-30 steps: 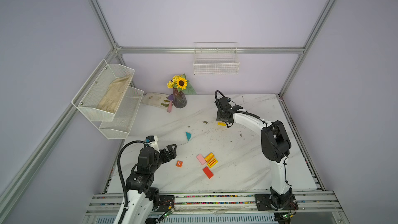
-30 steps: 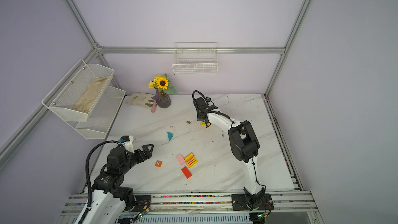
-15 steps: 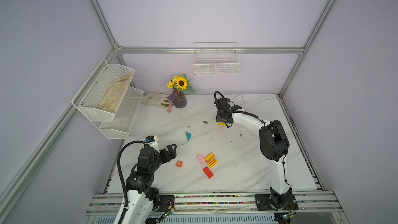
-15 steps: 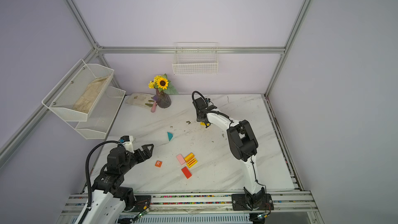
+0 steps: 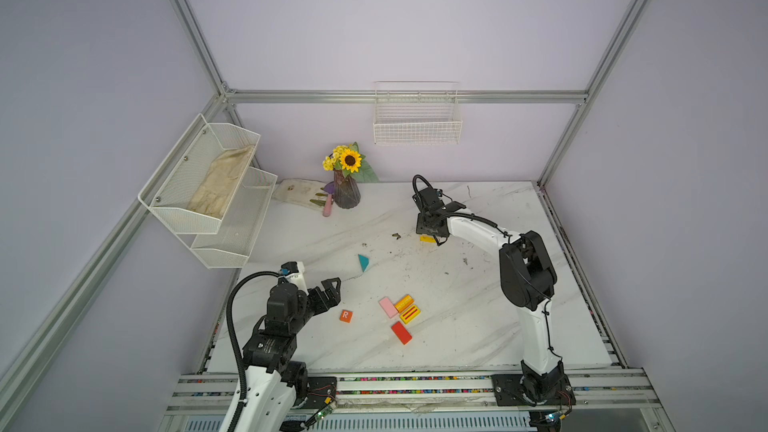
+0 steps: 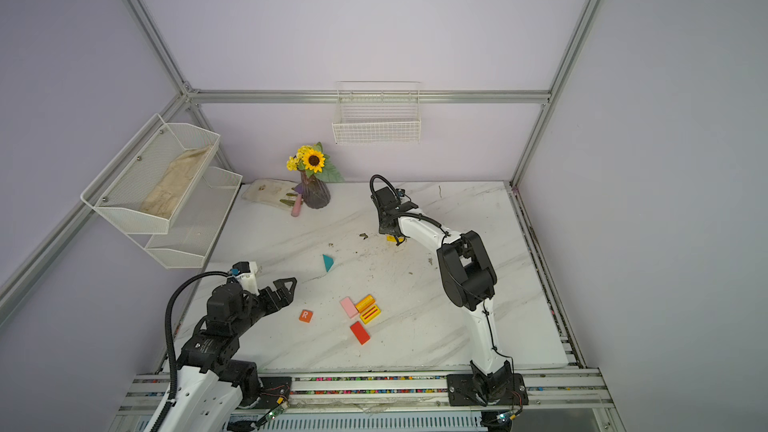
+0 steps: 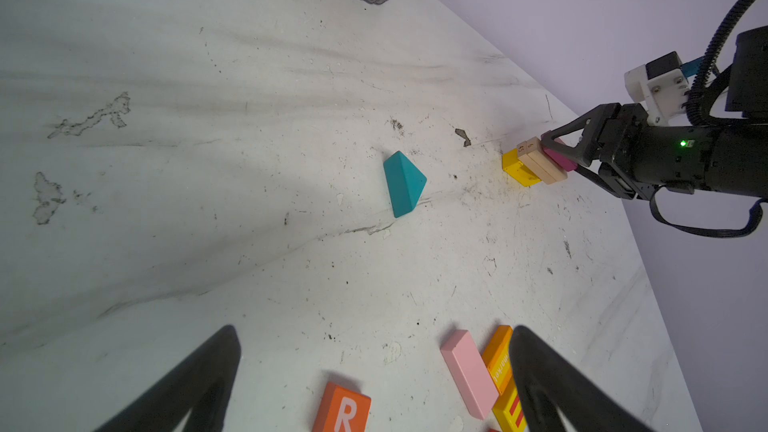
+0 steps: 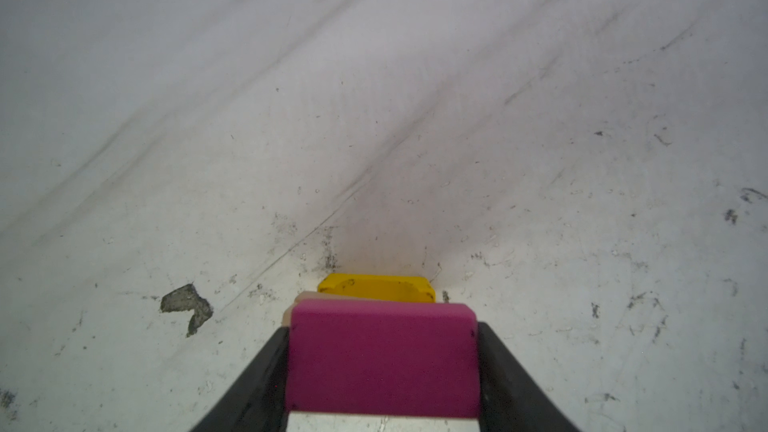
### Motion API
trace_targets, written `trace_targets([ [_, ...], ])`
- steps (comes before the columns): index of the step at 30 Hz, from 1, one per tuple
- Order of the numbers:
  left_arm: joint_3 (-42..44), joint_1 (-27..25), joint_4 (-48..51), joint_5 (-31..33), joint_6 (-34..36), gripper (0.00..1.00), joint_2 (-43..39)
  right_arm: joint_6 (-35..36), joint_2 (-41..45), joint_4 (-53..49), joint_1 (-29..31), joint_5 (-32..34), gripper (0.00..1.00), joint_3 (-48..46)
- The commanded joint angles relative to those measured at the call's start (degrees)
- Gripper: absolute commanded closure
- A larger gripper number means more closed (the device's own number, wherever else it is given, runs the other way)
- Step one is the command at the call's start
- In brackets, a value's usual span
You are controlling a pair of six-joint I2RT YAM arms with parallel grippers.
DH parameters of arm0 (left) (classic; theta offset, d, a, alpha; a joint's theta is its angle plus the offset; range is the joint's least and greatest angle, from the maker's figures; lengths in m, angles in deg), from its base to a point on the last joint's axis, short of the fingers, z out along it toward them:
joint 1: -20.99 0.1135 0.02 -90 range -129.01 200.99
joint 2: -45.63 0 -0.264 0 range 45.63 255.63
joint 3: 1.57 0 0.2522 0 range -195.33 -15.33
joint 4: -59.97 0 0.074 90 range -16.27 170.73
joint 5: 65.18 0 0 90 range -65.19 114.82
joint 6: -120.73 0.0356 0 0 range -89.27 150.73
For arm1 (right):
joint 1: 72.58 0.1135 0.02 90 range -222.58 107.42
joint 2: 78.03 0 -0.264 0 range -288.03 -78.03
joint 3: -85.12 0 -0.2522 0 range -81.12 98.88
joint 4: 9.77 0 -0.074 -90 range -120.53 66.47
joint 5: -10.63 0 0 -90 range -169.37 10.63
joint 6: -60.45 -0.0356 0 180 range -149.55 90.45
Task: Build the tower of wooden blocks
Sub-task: 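Lower the magenta block onto the top wood block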
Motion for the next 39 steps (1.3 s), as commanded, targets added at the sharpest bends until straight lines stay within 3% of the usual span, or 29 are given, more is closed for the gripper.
trace_targets([
  [1, 1.5, 0.2, -2.3, -0.6, -0.2, 0.00, -0.3, -0.2, -0.7, -1.7, -0.4, 0.1, 0.52, 1.1],
  [15, 1.5, 0.2, -2.3, -0.7, -0.2, 0.00, -0.4, -0.2, 0.0, -1.4, -0.4, -0.9, 0.47, 0.2],
  [32, 1.5, 0.1, -2.3, -0.7, -0.1, 0.00, -0.4, -0.5, 0.9, -1.3, -0.3, -0.8, 0.30, -0.5],
  [39, 1.5, 0.2, -2.3, -0.7, -0.2, 0.00, -0.4, -0.4, 2.0, -0.8, -0.4, -0.6, 0.29, -1.6],
])
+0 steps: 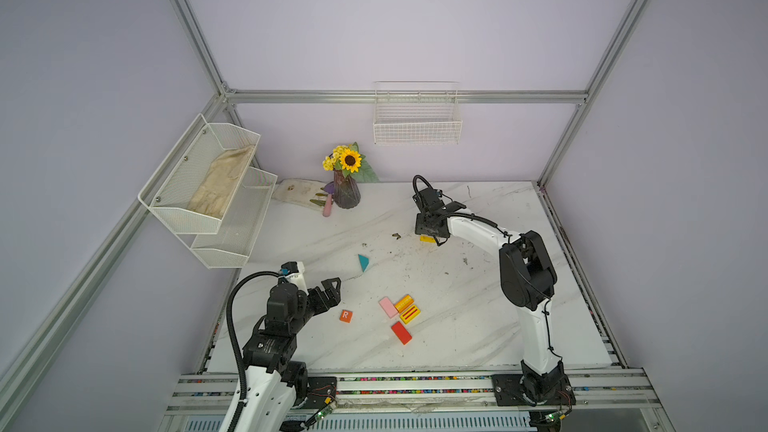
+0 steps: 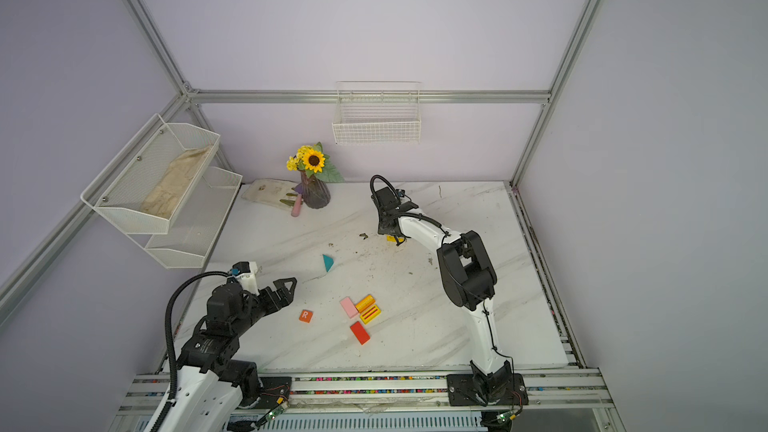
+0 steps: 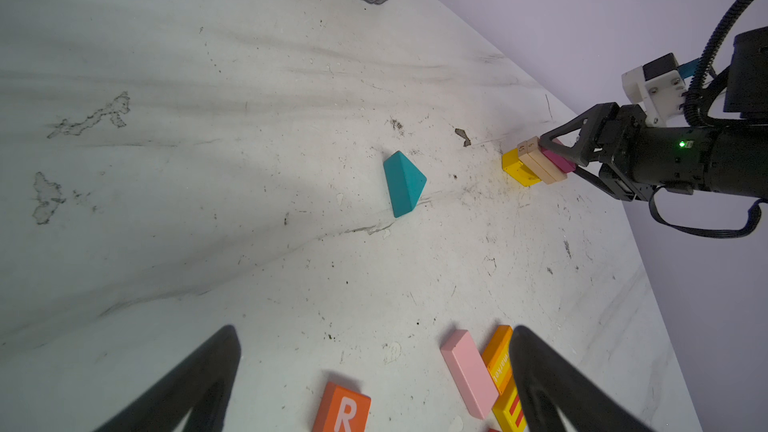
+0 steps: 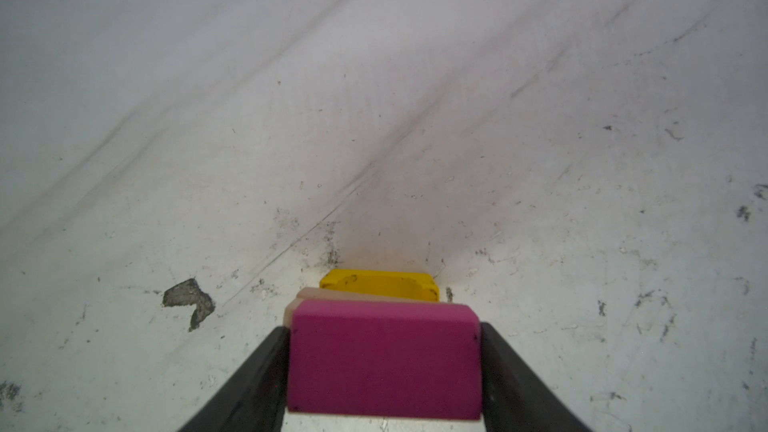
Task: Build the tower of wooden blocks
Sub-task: 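Lower the magenta block onto the top wood block, then open the right gripper and raise it off the magenta block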
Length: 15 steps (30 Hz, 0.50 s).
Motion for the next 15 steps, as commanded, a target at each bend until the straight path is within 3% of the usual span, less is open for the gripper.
trace_targets([
  [1, 1.5, 0.2, -2.3, -0.7, -0.1, 0.00, -0.4, -0.4, 2.1, -0.8, -0.3, 0.3, 0.29, -1.4],
  [15, 1.5, 0.2, -2.3, -0.8, -0.2, 0.00, -0.4, -0.4, 3.5, -0.8, -0.3, -0.1, 0.29, -1.9],
])
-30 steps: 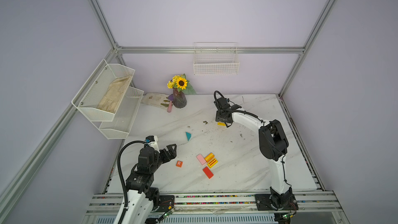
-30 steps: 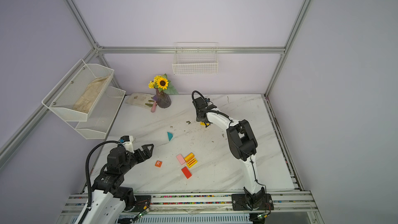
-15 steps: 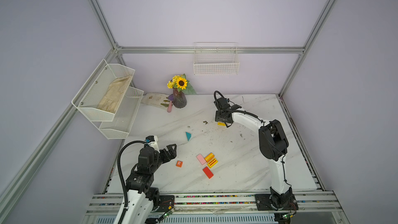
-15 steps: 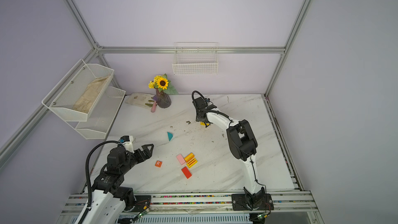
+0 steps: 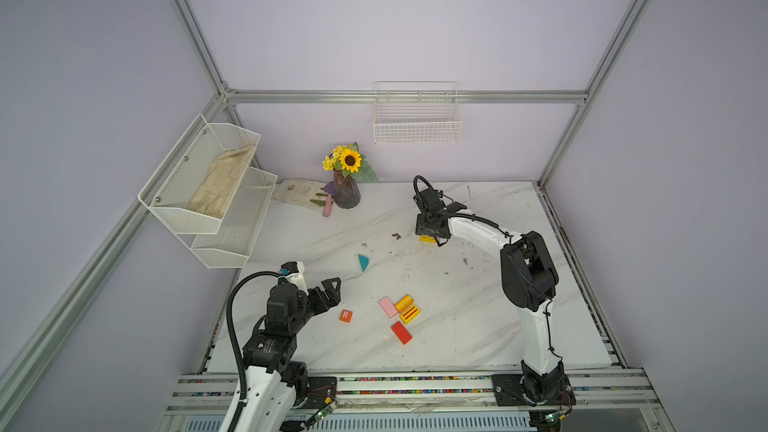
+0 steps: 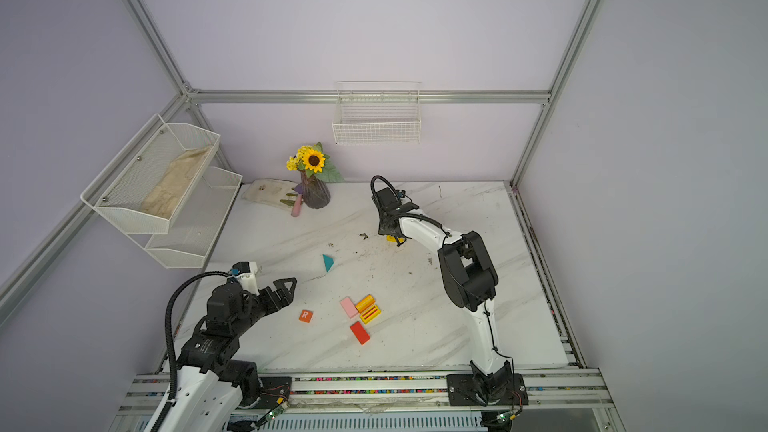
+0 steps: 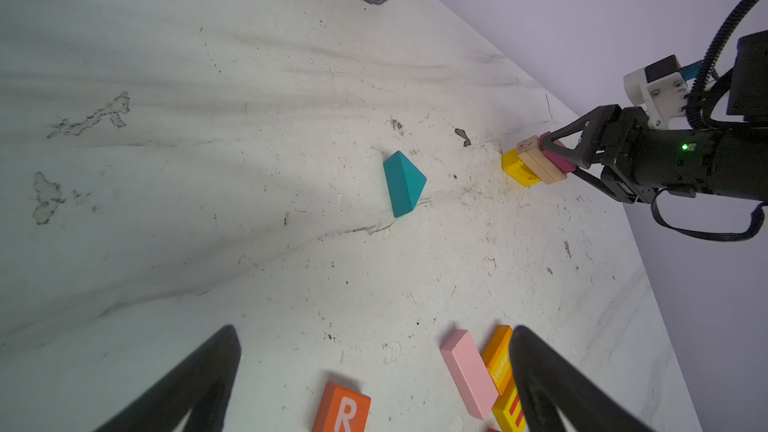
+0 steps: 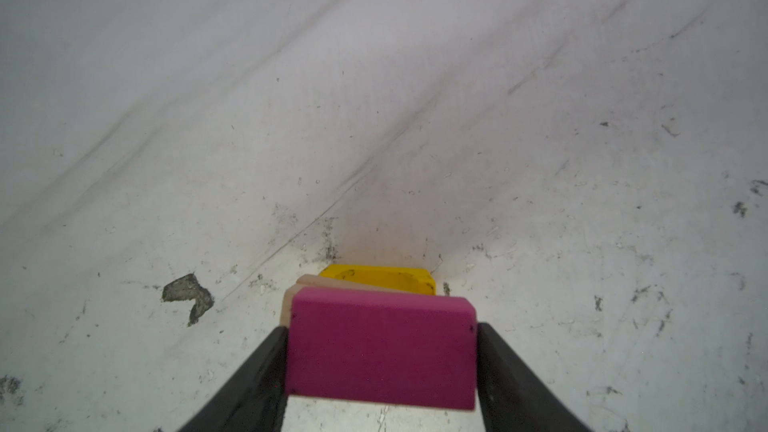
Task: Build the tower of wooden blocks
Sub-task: 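Open the right gripper and raise it off the magenta block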
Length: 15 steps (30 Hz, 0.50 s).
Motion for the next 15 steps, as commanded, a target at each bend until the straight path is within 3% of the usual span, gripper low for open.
trace_targets([
  [1, 1.5, 0.2, -2.3, -0.9, -0.2, 0.00, -0.4, -0.4, 3.0, -0.9, -0.3, 0.1, 0.29, -1.1],
  [8, 1.5, 0.1, -2.3, -0.8, -0.2, 0.00, -0.4, 0.2, 8.2, 0.2, -0.2, -0.3, 0.22, -4.4],
  [15, 1.5, 0.2, -2.3, -0.8, -0.1, 0.00, -0.4, 0.9, 19.3, 7.2, 1.1, -2.2, 0.12, -16.6],
])
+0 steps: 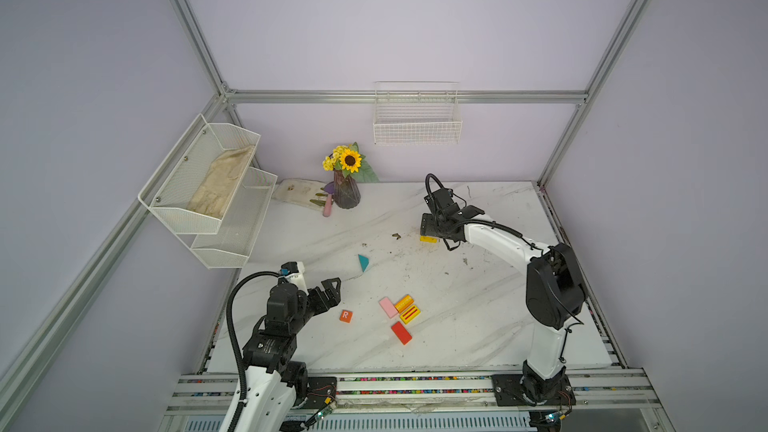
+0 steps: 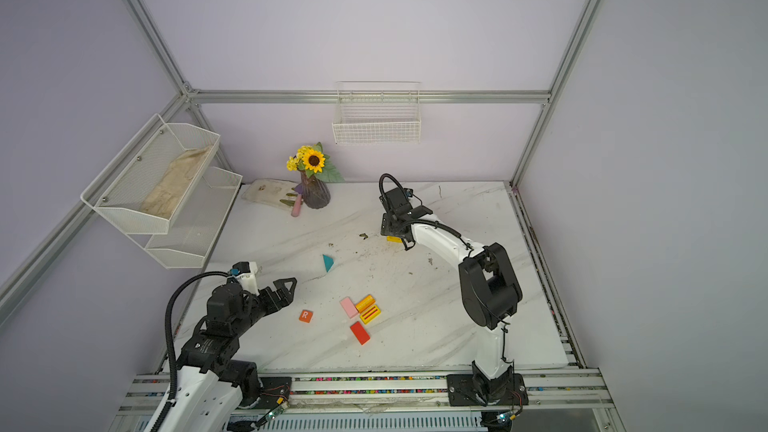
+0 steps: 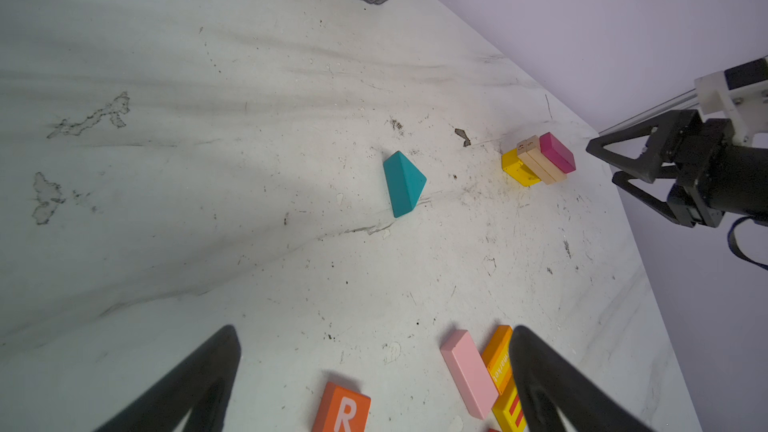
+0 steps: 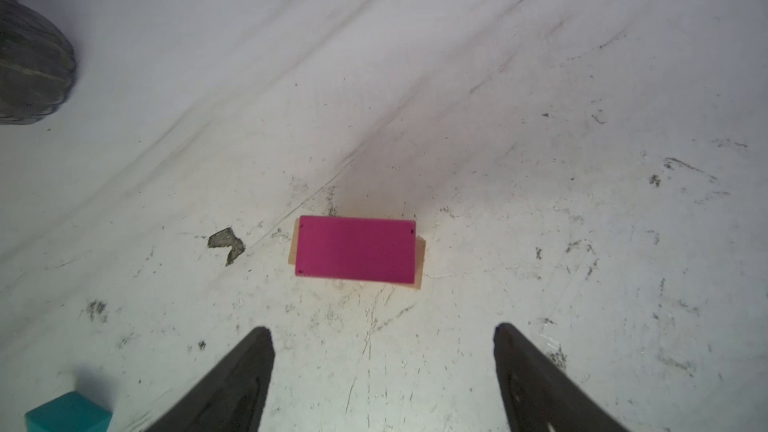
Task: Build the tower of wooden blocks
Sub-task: 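Open the right gripper and raise it off the magenta block, then move the open right gripper toward the robot over the loose blocks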
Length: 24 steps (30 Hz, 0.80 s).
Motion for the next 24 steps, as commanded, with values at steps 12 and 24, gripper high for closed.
trace_targets([
  [12, 1.5, 0.2, -2.4, -0.7, -0.3, 0.00, -0.2, 7.8, 10.1, 22.4, 12.9, -6.5, 0.07, -22.5],
  [24, 1.7, 0.2, -2.5, -0.5, -0.4, 0.00, -0.1, 11.4, 10.8, 35.3, 16.1, -13.4, 0.20, -35.3],
])
